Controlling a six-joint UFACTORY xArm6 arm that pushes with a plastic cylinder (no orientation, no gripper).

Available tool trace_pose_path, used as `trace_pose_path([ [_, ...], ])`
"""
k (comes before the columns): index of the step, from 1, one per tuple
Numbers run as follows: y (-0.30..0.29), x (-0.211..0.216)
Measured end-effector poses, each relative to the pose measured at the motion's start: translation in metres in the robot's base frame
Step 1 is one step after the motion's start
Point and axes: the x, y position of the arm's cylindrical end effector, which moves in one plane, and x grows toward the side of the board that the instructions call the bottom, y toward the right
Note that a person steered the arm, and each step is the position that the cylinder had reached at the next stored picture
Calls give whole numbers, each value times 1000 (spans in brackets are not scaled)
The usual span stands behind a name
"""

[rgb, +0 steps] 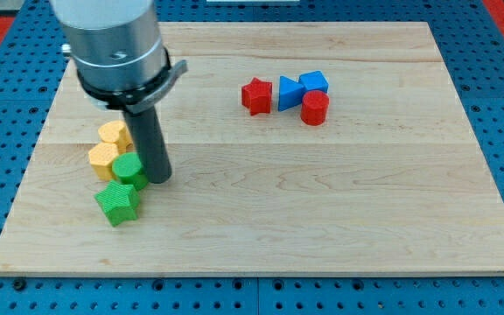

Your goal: Push the green star into the green circle

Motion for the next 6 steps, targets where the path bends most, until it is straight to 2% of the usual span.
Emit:
trace_pose_path([
  [1, 7, 14],
  [2, 38, 39],
  [4, -34, 92],
  [5, -38, 76],
  [6, -30, 43],
])
